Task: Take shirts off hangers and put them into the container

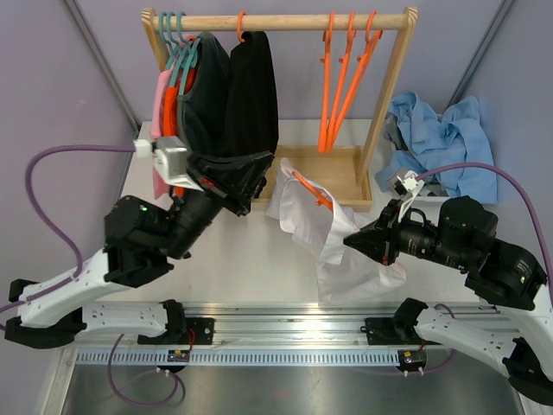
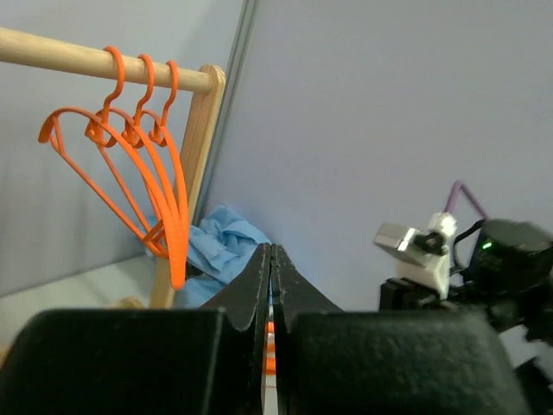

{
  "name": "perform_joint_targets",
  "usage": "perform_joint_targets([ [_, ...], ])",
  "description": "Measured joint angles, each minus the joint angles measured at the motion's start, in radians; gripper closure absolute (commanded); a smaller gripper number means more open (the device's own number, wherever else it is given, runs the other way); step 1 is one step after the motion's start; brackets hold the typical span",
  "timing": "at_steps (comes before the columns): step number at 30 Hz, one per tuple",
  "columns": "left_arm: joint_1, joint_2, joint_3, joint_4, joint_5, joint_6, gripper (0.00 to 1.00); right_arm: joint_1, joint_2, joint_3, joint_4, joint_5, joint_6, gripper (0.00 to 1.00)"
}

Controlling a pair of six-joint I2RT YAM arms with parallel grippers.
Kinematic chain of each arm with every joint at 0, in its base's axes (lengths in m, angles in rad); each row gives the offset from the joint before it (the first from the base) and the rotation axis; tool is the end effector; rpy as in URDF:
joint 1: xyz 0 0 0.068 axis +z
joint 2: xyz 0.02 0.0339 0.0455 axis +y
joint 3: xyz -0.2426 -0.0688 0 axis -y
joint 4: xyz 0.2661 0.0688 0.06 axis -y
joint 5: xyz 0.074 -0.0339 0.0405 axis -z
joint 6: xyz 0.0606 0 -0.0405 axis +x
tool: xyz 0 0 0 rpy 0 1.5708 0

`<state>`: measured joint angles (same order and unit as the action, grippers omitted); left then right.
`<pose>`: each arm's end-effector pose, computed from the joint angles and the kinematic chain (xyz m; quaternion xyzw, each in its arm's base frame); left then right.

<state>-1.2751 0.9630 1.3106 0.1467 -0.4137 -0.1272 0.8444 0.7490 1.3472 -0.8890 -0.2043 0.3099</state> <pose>0.0889 -0.2083 0.5211 0.1243 0.5171 -0.4616 0.7100 0.0945 0.1249 0.4399 -0.2694 0.7535 0.3927 0.4532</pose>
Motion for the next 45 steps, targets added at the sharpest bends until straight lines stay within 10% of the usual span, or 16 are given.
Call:
perform_joint_targets([
  [12,0.024,-0.403,-0.136,0.027,-0.029,-0.426,1.0,0.0,0.0,0.0,0.001,-0.018,-0.003,1.0],
  [23,0.024,-0.425,-0.203,0.081,-0.004,-0.525,0.98,0.0,-0.007,-0.039,0.014,-0.05,-0.003,1.0],
  [30,0.025,-0.378,-0.144,0.051,-0.002,-0.526,0.26,0.0,-0.017,-0.042,0.016,-0.05,-0.004,1.0],
  [33,0.025,-0.328,-0.095,0.0,-0.003,-0.517,0.11,0.0,-0.018,-0.042,0.017,-0.049,-0.004,1.0],
  [45,0.025,-0.011,-0.059,-0.115,0.084,-0.482,0.06,0.0,0.01,0.041,0.015,-0.039,-0.015,1.0],
])
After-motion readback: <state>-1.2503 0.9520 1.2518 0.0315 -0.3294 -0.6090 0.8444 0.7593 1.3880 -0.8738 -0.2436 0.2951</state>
